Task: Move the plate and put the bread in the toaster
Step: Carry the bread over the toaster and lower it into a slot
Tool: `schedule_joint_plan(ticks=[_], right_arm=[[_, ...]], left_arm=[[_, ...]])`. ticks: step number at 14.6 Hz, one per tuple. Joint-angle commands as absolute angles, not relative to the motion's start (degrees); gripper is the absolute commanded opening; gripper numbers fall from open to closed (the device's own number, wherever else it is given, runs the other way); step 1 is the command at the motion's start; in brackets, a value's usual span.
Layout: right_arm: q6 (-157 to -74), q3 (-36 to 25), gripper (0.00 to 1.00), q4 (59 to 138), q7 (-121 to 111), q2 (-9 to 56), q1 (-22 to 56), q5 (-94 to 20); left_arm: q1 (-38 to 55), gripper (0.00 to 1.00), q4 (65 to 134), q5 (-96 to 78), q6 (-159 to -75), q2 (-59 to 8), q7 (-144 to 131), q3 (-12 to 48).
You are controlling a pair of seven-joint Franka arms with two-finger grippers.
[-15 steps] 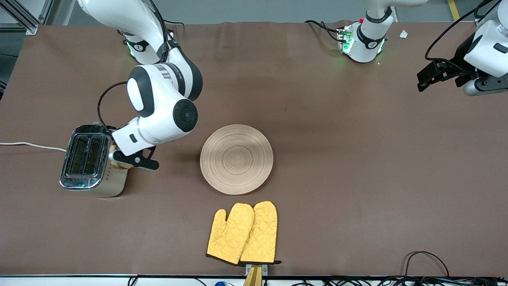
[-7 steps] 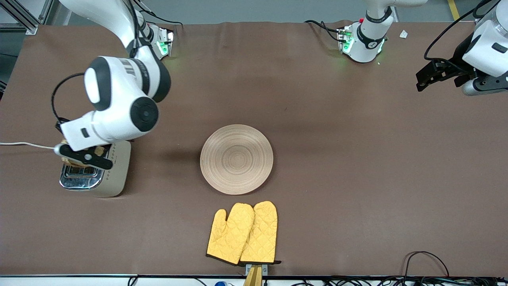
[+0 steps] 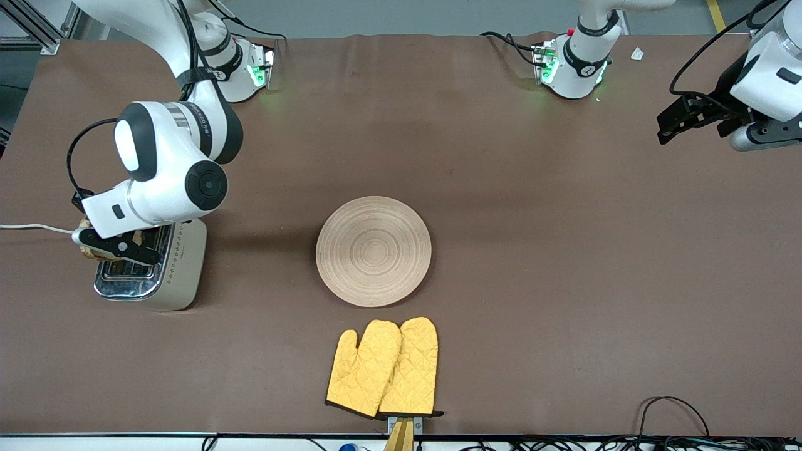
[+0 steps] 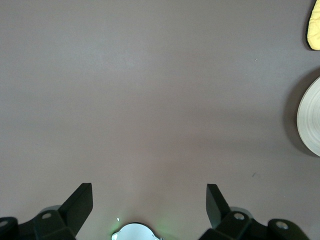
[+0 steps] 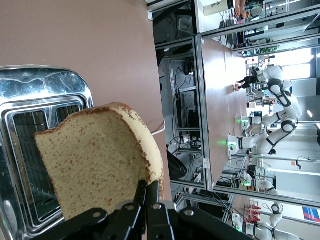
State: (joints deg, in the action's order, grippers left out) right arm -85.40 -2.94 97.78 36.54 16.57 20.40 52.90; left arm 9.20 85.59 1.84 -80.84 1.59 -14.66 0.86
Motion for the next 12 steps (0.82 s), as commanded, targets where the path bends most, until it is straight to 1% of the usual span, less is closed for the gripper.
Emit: schedule_joint_plan(ticks=[1, 4, 6, 12], right_arm=[[-87.8, -2.1, 0.00, 102.0, 37.9, 12.7, 18.4, 54.8], [-88.3, -2.1, 0.00, 102.9, 42.0, 13.4, 18.6, 54.8], [-90.1, -2.0, 0.00, 104.5, 45.0, 13.5, 19.0, 54.8], [-91.9, -1.9, 0.00, 104.6, 47.9, 16.3, 19.1, 54.9]], left_arm=[[9.4, 1.00, 85.3, 2.6, -81.0, 1.6, -14.2, 0.7], [9.1, 1.00, 85.2, 2.6, -81.0, 1.6, -12.6, 0.6], [9.1, 1.00, 85.2, 2.6, -81.0, 1.6, -12.6, 0.5], [9.1, 1.00, 85.2, 2.5, -81.0, 1.6, -12.6, 0.4]])
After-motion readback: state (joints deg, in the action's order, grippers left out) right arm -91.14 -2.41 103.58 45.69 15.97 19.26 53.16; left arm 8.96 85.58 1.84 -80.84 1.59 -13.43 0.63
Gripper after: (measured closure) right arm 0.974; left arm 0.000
